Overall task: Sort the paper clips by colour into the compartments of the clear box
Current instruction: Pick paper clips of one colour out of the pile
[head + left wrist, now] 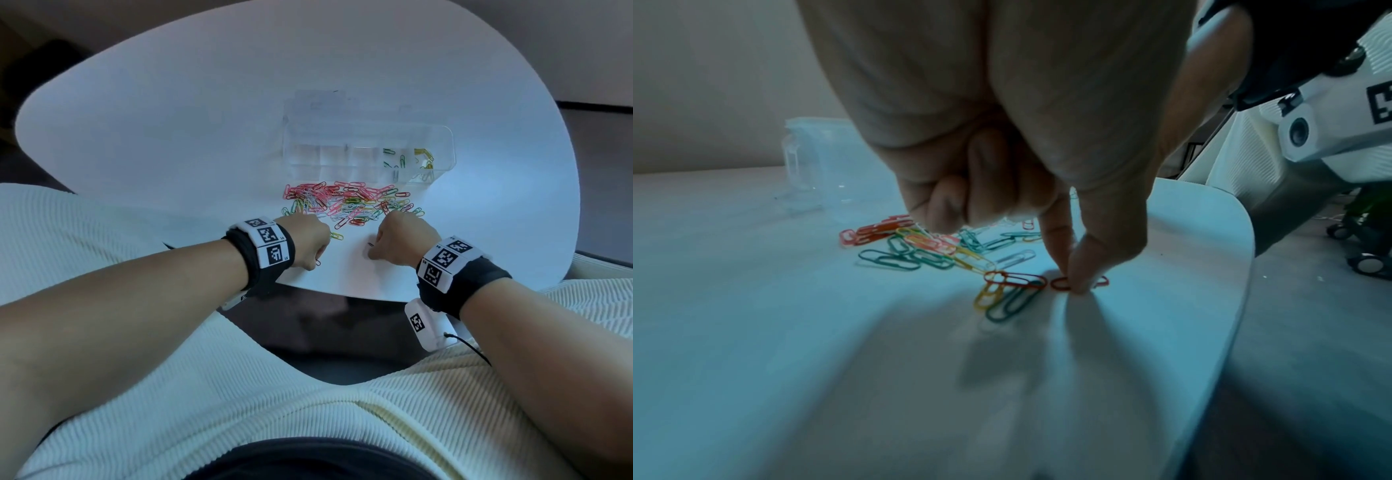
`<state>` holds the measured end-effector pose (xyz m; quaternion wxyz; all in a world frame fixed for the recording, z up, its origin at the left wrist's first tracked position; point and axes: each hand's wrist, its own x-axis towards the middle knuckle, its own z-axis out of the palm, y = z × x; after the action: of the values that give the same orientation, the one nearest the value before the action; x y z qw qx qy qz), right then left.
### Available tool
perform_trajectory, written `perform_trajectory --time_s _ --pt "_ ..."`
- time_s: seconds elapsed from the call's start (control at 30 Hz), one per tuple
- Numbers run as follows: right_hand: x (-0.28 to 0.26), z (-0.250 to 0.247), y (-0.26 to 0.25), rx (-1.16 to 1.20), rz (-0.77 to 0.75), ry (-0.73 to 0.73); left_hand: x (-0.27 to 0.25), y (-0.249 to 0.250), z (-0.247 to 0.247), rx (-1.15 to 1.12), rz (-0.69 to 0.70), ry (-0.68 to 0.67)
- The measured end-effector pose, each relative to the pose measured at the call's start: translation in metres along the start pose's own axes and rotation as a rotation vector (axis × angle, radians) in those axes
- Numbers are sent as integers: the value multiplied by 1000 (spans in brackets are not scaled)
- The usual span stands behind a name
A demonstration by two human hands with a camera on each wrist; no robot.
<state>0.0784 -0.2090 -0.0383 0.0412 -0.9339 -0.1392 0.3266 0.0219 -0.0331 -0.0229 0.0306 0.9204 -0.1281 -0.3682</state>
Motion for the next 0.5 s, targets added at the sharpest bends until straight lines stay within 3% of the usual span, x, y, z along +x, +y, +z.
perform_trajectory --time_s 0.3,0.5 --pt "-7 -2 -2 32 -72 -203 0 6 2 81 -21 -34" --pt "-9 -7 -4 45 -98 -235 1 4 1 65 -3 -17"
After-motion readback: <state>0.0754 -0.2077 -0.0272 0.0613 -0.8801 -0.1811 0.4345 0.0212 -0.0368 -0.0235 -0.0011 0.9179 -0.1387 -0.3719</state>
